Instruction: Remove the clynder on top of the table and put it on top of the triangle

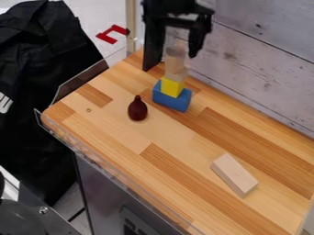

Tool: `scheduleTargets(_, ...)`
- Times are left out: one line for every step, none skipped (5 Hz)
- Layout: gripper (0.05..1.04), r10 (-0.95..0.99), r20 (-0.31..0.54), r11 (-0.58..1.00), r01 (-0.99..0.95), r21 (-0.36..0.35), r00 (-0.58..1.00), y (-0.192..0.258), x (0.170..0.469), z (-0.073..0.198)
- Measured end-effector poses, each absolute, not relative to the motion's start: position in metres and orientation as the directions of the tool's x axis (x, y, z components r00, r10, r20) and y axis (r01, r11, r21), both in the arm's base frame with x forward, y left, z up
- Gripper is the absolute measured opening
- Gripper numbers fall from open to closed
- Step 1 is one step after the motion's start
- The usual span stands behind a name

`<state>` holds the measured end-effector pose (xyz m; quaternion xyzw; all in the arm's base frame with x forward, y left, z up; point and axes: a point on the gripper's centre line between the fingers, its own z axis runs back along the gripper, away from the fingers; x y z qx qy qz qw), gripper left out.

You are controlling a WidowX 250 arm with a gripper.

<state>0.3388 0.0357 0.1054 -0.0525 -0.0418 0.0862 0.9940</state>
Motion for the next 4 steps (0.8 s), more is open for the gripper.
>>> scheduleTargets(1.001, 0.146, 0.071, 0.987, -0.141, -0.079, 0.987, 0.029, 0.330, 0.116)
scheduleTargets(1.001, 0.106, 0.021, 0.993, -0.105, -0.051, 0.994, 0.012, 0.310, 0.115)
scheduleTargets(1.001, 0.079, -0.026, 0.994, -0.080, -0.071, 0.997, -0.010, 0.281, 0.107)
scheduleTargets(1.001, 0.072, -0.073, 0.992, -0.079, -0.101, 0.995, -0.027, 0.258, 0.092)
